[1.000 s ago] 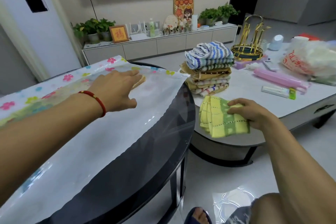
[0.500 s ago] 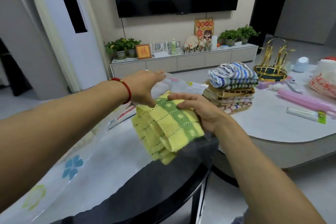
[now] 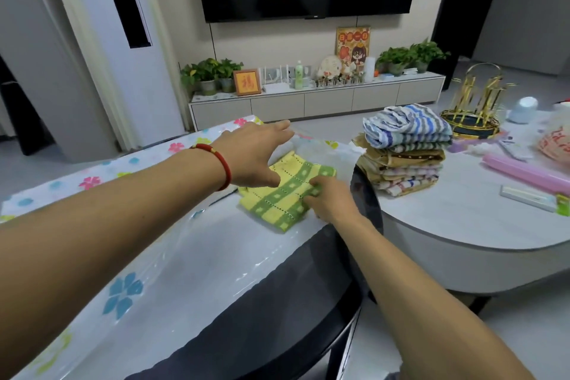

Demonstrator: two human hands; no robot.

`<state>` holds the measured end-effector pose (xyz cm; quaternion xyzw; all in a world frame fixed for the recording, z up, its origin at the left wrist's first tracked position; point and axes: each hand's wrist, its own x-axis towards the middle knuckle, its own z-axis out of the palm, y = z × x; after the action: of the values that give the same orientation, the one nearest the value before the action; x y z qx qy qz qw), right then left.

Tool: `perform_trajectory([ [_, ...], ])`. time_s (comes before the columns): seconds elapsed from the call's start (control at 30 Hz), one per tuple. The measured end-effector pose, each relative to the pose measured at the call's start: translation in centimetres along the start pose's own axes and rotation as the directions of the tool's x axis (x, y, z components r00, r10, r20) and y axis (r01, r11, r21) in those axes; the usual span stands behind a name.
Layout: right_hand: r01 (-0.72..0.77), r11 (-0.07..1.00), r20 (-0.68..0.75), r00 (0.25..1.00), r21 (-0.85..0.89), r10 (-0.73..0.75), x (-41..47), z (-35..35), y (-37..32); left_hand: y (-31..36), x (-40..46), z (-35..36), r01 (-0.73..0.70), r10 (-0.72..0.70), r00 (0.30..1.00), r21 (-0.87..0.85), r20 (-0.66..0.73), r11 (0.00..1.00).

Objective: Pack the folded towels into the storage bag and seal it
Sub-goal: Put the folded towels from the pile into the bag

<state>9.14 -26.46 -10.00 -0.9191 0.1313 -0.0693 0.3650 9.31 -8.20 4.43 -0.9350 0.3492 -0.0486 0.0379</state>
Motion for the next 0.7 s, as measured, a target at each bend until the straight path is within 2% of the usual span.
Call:
perform_trajectory([
  [0.07,0.055,0.995,-0.093,0.994,-0.084,-0.063,-0.7,-2.1,-0.1,0.2,0.0,0.5,-0.002,0.002,1.000,-0.016,-0.021,1.000],
  [0.17,0.043,0.999,-0.266,0.963,0.005,-0.040,-1.5,-6.0,0.9,0.7,0.2,1.6,-0.012,0.009,0.998,-0.037,-0.060,0.999],
  [0.27,-0.005,0.980,-0.517,0.849,0.199,0.109,-0.6,-10.4,3.5,1.2,0.6,2.7,-0.016,0.012,0.998,-0.067,-0.064,0.998],
  [0.33,-0.044,0.984,-0.630,0.763,0.174,0.146,1.7,-13.5,5.7,1.5,0.8,3.5,-0.023,0.020,0.998,-0.046,-0.063,0.999],
  [0.43,-0.169,0.985,-0.619,0.770,0.035,0.154,6.0,-17.3,8.6,1.7,1.3,4.3,-0.017,0.018,0.998,0.005,-0.067,1.000],
  [0.6,-0.289,0.957,-0.422,0.865,0.020,0.270,11.9,-19.9,11.5,2.1,2.3,4.8,0.022,-0.022,0.997,0.006,-0.071,1.000],
  [0.7,-0.382,0.913,-0.415,0.861,-0.141,0.296,13.9,-19.8,12.2,2.2,2.4,5.4,0.032,-0.032,0.998,-0.004,-0.059,0.999],
])
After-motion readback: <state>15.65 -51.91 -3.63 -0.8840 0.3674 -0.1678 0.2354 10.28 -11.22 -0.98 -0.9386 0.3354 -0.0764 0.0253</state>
